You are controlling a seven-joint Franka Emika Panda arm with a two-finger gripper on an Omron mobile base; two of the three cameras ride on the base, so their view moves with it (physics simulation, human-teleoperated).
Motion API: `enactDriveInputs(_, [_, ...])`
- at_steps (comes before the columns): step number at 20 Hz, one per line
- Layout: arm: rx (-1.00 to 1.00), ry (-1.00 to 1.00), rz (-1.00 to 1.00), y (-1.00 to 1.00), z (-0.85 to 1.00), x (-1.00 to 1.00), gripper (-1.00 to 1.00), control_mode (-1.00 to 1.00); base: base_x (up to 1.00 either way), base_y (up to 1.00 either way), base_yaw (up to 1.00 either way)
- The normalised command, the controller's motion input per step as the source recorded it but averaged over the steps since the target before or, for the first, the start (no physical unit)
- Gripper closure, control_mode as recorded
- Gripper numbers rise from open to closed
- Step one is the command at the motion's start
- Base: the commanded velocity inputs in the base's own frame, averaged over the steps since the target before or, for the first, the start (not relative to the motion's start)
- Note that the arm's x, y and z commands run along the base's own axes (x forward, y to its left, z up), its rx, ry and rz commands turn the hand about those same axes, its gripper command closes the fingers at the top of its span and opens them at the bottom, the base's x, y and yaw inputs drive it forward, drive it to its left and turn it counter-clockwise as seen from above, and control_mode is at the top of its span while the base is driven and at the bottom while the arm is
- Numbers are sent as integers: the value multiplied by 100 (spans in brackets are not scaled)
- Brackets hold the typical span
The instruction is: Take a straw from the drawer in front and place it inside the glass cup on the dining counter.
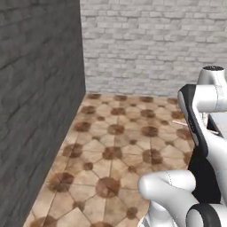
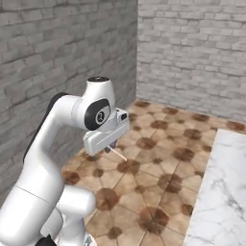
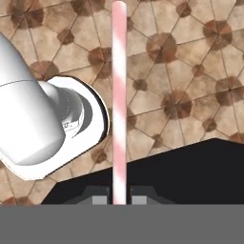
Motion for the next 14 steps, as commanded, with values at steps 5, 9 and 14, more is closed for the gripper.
enactDriveInputs(5, [0,0,0,0,0,0,100,100,100,-2,-28])
enactDriveInputs(9, [0,0,0,0,0,0,100,100,100,0,-28])
enactDriveInputs(14, [0,0,0,0,0,0,100,100,100,0,-31])
